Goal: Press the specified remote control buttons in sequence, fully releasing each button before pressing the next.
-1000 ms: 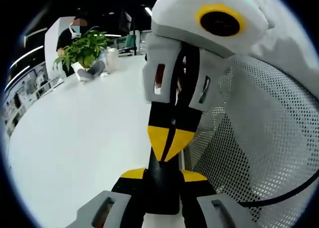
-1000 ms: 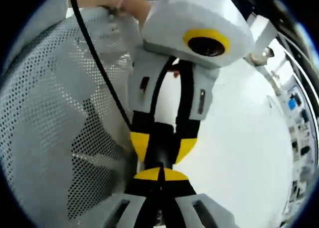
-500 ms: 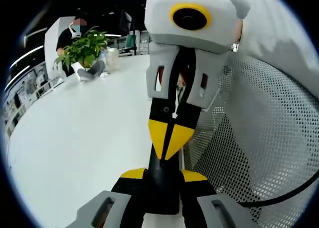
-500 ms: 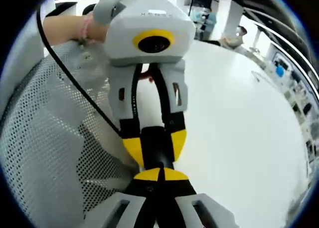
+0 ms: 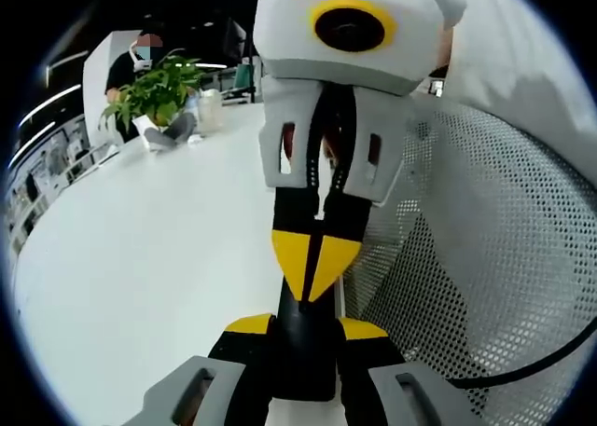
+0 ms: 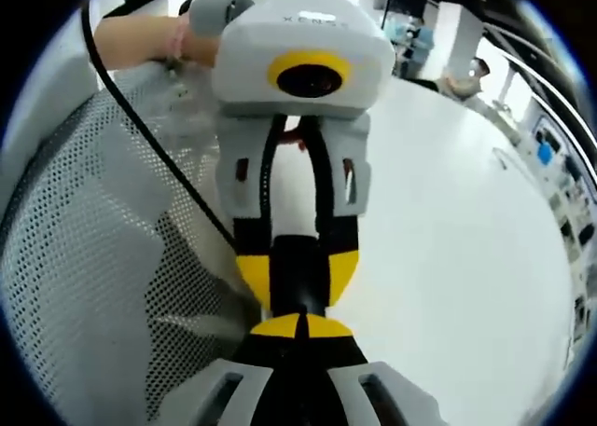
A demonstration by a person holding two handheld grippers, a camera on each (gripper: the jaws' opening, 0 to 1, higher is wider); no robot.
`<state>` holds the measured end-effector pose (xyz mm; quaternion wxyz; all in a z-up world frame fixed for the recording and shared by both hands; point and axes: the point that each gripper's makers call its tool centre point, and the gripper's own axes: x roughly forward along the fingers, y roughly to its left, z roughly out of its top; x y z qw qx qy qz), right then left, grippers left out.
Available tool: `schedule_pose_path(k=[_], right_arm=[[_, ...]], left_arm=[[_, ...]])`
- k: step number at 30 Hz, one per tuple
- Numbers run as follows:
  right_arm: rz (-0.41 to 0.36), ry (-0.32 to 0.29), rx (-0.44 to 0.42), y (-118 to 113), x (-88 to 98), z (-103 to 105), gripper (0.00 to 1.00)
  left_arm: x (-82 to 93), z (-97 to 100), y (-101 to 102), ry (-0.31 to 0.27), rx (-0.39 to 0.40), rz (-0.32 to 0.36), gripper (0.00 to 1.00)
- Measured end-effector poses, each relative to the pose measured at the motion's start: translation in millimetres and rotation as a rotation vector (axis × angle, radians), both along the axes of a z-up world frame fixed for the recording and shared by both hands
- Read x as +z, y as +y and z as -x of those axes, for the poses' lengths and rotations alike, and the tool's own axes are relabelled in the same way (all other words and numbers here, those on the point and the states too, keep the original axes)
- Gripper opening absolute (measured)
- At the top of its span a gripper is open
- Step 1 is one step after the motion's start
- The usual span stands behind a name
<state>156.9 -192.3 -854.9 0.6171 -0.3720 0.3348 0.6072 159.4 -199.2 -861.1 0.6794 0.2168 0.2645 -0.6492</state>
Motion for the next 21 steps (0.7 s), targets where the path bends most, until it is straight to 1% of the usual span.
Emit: schedule_pose_path(k=[4,6,8,9,10,11,12,15,17,19,21], right_arm=[[0.036,-0.034,0.047,0.8,-0.9,0.2,0.00],[0.057,-0.096,0.115,1.0,-1.0,-0.4,0.00],[0.074,-0.125,0.137,0.9,-1.6,0.3,0.00],[0.089,-0.154,0.166,1.1,-2.1,0.3,0.00],[0.094,-0.162,0.173,1.1,-2.2,0.4,0.00],[0.103,-0.183,0.185,1.6,-2.5,0.8,0.00],[0.104,-0.188,0.180,1.7,-2.8,1.9,0.00],[0.106,-0.225,0.183,1.9,-3.6,1.9,0.00],[0.105,-0.232,0.167,2.2,-3.2,0.7,0.00],[0.104,-0.240,0.159,3.0,-2.9,-0.8,0.00],[0.096,-0.229,0.130,3.5,-2.3,-2.0,0.00]], left_arm=[[0.2,0.0,0.0,-0.003,-0.001,-0.001,0.25],[0.4,-0.2,0.0,0.000,0.001,0.000,0.25],[0.5,-0.4,0.0,0.010,0.009,0.000,0.25],[0.5,-0.3,0.4,0.008,0.007,0.001,0.25],[0.6,-0.1,0.7,0.007,0.006,0.001,0.25],[0.6,0.0,0.5,0.006,0.006,-0.001,0.25],[0.5,0.1,0.6,0.004,0.005,-0.002,0.25],[0.7,-0.2,0.3,0.006,0.011,-0.005,0.25],[0.7,-0.2,0.5,0.007,0.012,-0.006,0.25],[1.5,-1.2,0.5,0.029,0.043,0.004,0.25],[1.1,-1.7,1.0,0.020,0.041,0.001,0.25]])
